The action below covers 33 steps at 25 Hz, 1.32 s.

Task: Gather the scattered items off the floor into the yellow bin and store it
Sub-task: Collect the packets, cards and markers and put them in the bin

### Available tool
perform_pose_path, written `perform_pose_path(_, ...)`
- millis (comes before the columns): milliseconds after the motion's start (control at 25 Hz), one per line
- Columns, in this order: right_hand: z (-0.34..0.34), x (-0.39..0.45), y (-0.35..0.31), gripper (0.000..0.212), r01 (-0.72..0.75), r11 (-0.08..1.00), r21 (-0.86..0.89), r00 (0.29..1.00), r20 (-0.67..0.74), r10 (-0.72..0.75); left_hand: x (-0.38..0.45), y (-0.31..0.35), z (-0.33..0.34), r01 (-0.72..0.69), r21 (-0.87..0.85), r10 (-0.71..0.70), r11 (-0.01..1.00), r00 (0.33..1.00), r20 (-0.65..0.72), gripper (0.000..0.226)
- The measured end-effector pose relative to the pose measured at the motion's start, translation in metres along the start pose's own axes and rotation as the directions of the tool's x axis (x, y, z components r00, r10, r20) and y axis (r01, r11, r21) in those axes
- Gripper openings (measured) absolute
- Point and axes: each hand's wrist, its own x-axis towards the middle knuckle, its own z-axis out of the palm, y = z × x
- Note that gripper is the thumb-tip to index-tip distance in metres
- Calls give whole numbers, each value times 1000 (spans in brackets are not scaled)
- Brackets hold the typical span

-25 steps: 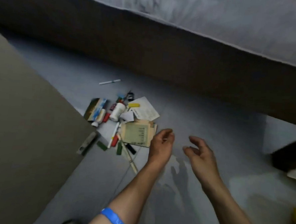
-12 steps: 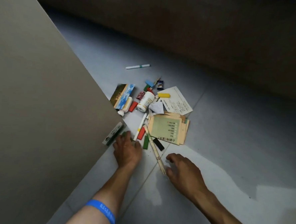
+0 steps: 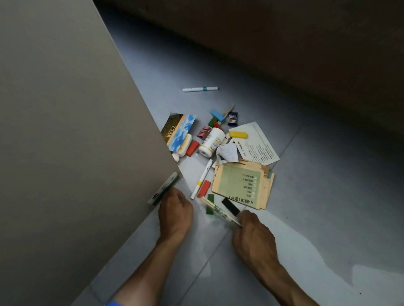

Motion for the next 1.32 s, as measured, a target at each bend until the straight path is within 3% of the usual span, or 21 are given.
perform_pose_path(120, -5, 15, 3, 15, 46, 997, 59, 994, -101, -40, 13, 18, 5, -61, 69, 57, 996, 997, 51, 9)
perform_pose_path(160, -6, 22, 1, 19, 80, 996, 26, 991, -110, -77, 17, 25, 7, -93, 102, 84, 990, 992, 92, 21)
perform_pose_path(240, -4, 35, -4, 28, 132, 990, -44, 989, -61, -135, 28, 37, 13, -163, 174, 137, 971, 979, 153, 44)
perform_pose_path(320, 2, 39, -6, 30, 157, 981, -116, 987, -3, -158, 36, 41, 19, -241, 262, 192, 935, 961, 199, 40)
perform_pose_path(400, 4, 38, -4, 29, 104, 984, -145, 995, 17, -102, 41, 41, 23, -270, 305, 200, 913, 949, 242, 30)
perform_pose_path(520, 1, 31, 5, 36, -7, 993, -119, 996, 87, 17, 32, 40, 27, -266, 368, 176, 891, 949, 260, 31)
perform_pose_path(600, -5, 32, 8, 31, -116, 990, 75, 983, 149, 104, 22, 38, 24, -221, 363, 134, 905, 959, 249, 31)
perform_pose_path(640, -12, 35, 9, 28, -216, 936, 278, 966, 200, 164, 17, 38, 22, -140, 286, 74, 948, 970, 232, 28)
perform_pose_path(720, -25, 35, 12, 23, -380, 624, 683, 925, 295, 241, 3, 44, 19, 143, -139, -110, 980, 969, 220, 11)
perform_pose_path(760, -30, 33, 11, 21, -377, 500, 780, 926, 296, 235, -4, 51, 20, 293, -384, -195, 876, 942, 275, 7)
perform_pose_path(800, -34, 32, 7, 18, -344, 456, 821, 937, 270, 220, -13, 59, 21, 412, -544, -236, 731, 901, 365, 9)
perform_pose_path(880, -39, 30, -4, 12, -262, 498, 827, 963, 190, 192, -28, 74, 27, 586, -645, -215, 491, 799, 562, 16)
perform_pose_path(920, -40, 28, -9, 11, -227, 548, 805, 972, 155, 175, -35, 80, 31, 634, -631, -189, 447, 757, 626, 22)
perform_pose_path(1000, -44, 23, -11, 14, -170, 629, 759, 984, 97, 148, -45, 89, 39, 657, -603, -153, 453, 723, 674, 28)
perform_pose_path(1200, -58, 9, -10, 23, -72, 753, 654, 987, -63, 149, -62, 100, 55, 570, -678, 26, 464, 757, 653, 29)
perform_pose_path(1320, -66, 8, -2, 30, -23, 841, 541, 997, -46, 57, -67, 105, 61, 595, -702, -57, 391, 777, 627, 27)
